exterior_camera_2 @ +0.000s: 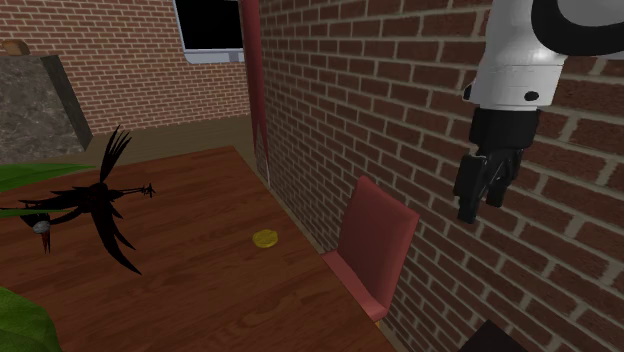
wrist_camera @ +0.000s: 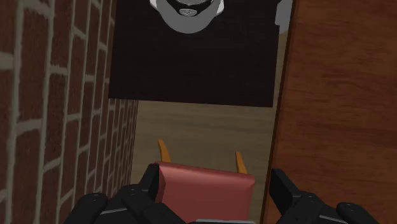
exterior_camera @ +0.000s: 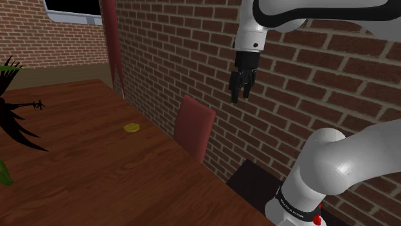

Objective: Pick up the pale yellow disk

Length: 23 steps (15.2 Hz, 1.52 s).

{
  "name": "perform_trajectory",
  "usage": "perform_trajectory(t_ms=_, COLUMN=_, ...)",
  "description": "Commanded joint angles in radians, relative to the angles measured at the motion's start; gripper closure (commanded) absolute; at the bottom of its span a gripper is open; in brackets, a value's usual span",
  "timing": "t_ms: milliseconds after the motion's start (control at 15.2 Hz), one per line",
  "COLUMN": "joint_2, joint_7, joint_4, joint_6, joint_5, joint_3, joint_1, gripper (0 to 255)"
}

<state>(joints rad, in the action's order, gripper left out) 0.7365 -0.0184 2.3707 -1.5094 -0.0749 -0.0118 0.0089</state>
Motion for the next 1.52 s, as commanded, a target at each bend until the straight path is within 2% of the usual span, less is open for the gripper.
perform_trajectory(t_ms=0, joint_2=0.0, joint_7=0.0, joint_4=0.0, joint_6=0.0, joint_5=0.0, joint_3=0.0, joint_1=0.0, gripper=0)
perform_trajectory(t_ms=726, joint_2=-0.34, joint_7=0.17, joint_4=-0.116, joint_6=-0.264, joint_5=-0.059, joint_3=0.139, joint_1=0.036, gripper=0)
perform_trajectory(t_ms=1056, joint_2=-0.517, joint_7=0.251, joint_4=-0.223, joint_6=-0.351, joint_5=-0.046, joint_3=0.19, joint_1=0.046, gripper=0)
perform_trajectory(t_ms=1452, joint_2=-0.741, joint_7=0.355, joint_4=-0.394, joint_6=-0.417, joint_5=0.002, joint_3=0.233, joint_1=0.065, gripper=0)
